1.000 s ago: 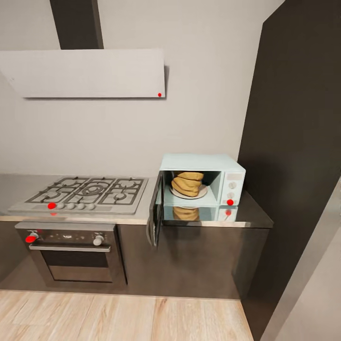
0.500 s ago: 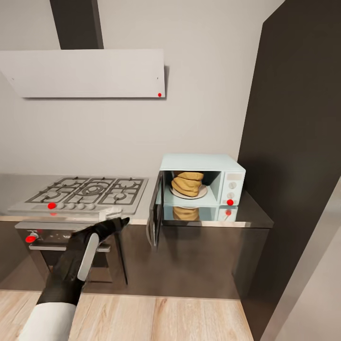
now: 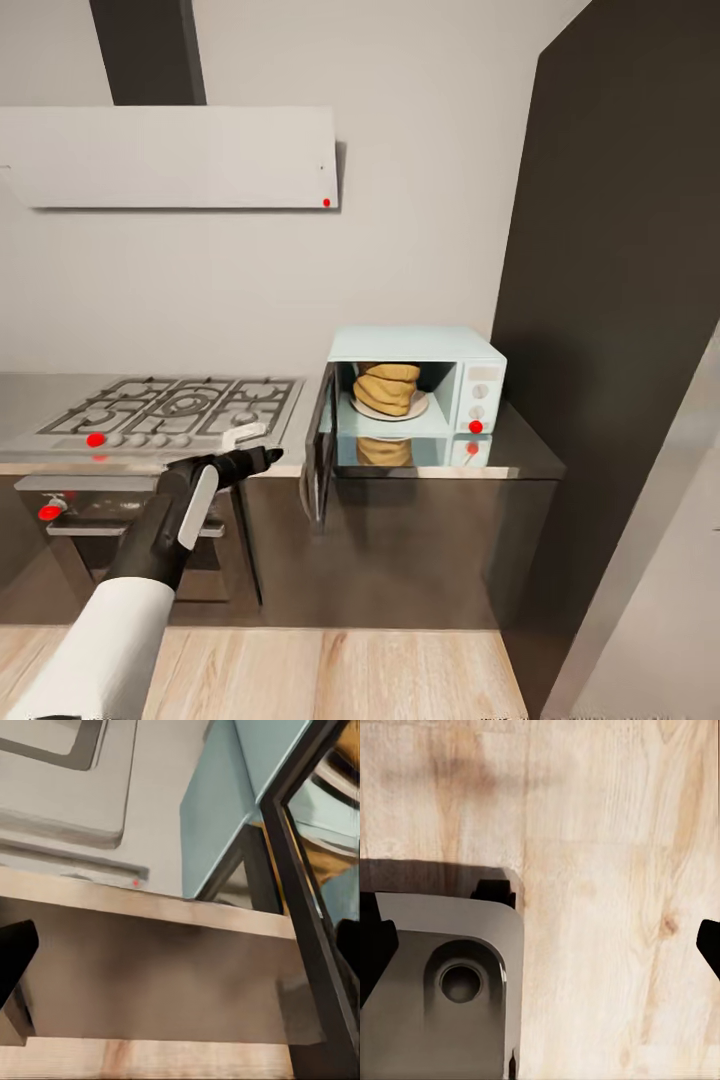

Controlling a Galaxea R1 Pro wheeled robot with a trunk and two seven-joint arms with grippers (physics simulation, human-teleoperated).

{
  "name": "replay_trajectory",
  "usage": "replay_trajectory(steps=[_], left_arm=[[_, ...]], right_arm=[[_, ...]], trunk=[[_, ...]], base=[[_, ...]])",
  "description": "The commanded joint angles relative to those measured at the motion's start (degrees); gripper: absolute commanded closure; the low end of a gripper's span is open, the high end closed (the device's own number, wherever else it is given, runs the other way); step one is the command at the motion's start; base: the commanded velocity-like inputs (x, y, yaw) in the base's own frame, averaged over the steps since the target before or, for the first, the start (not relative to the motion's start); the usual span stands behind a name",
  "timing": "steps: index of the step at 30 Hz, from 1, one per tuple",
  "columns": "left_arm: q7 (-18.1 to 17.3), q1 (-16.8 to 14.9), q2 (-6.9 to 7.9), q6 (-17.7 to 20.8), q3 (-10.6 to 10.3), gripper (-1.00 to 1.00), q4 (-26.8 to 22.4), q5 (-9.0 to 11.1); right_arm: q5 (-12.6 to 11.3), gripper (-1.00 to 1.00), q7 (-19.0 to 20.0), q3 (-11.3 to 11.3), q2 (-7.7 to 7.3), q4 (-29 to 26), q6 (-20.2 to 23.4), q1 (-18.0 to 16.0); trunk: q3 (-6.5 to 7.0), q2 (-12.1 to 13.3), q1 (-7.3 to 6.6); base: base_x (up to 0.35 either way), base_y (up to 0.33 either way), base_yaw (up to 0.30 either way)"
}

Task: In the kitchen, take the popcorn bag from the countertop, put it into the microwave, and heat it until the popcorn is cooked so the cooked popcorn ends up inside the bag.

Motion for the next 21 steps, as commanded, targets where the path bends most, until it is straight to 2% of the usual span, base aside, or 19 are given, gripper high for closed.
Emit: replay_trajectory(steps=[1,3,7,9,19,21], left_arm=[[-0.44,-0.04,0.02,0.32,0.17,-1.0,0.08,0.03],[-1.21,-0.05,0.07,0.36,0.18,-1.0,0.11,0.19],[-9.79,-0.05,0.09,0.39,0.2,-1.0,-0.33,0.0],[-11.71,-0.05,0.06,0.61,0.2,-1.0,-0.69,-0.03],[-13.04,-0.05,-0.6,1.15,-0.03,-1.0,-3.5,0.14],[-12.99,-0.05,-1.28,1.13,-0.45,-1.0,-3.54,-0.03]], right_arm=[[0.49,-1.0,0.13,-0.48,-0.04,0.09,0.1,-0.08],[0.49,-1.0,0.09,-0.48,-0.05,0.09,0.16,-0.08],[0.5,-1.0,0.07,-0.48,-0.05,0.1,0.16,-0.08],[0.5,-1.0,0.06,-0.48,-0.05,0.1,0.16,-0.08],[0.5,-1.0,0.06,-0.48,-0.05,0.1,0.15,-0.08],[0.5,-1.0,0.06,-0.48,-0.05,0.1,0.15,-0.08]], trunk=[[0.0,-0.04,0.0],[0.12,-0.04,0.0],[0.37,-0.04,0.0],[0.48,-0.04,0.0],[0.99,-0.04,0.0],[1.09,-0.04,0.0]], base=[[0.0,0.0,-0.221],[0.0,0.0,-0.224],[0.0,0.0,-0.226],[0.0,0.0,-0.226],[0.0,0.0,-0.226],[0.0,0.0,-0.226]])
